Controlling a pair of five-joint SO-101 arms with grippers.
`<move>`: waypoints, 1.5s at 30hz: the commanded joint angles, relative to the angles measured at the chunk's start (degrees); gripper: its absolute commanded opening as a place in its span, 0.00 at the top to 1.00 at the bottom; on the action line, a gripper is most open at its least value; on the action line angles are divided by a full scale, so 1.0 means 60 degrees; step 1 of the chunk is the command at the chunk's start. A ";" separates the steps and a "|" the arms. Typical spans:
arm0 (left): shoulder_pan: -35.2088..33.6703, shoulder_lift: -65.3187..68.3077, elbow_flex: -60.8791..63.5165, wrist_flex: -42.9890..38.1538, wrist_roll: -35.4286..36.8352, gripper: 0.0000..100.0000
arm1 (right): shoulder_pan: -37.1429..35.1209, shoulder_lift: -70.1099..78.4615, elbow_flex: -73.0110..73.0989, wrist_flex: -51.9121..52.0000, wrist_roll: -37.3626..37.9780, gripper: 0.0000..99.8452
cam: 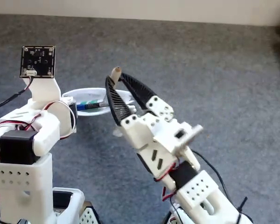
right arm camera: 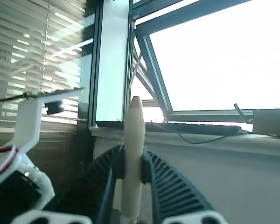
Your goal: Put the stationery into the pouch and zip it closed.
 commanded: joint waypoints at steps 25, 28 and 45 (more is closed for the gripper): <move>-0.0212 -0.0022 -0.0022 -0.0015 -0.0073 0.99 | -0.0916 0.1311 -0.0183 0.2278 -0.2095 0.79; -0.0212 -0.0051 0.0198 -0.0044 -0.0073 0.99 | -0.0916 0.0520 -0.0242 0.3201 -0.2081 0.79; -0.0212 -0.0051 0.0300 -0.0044 -0.0073 0.99 | -0.0022 -0.1546 -0.4520 1.1026 -0.2066 0.79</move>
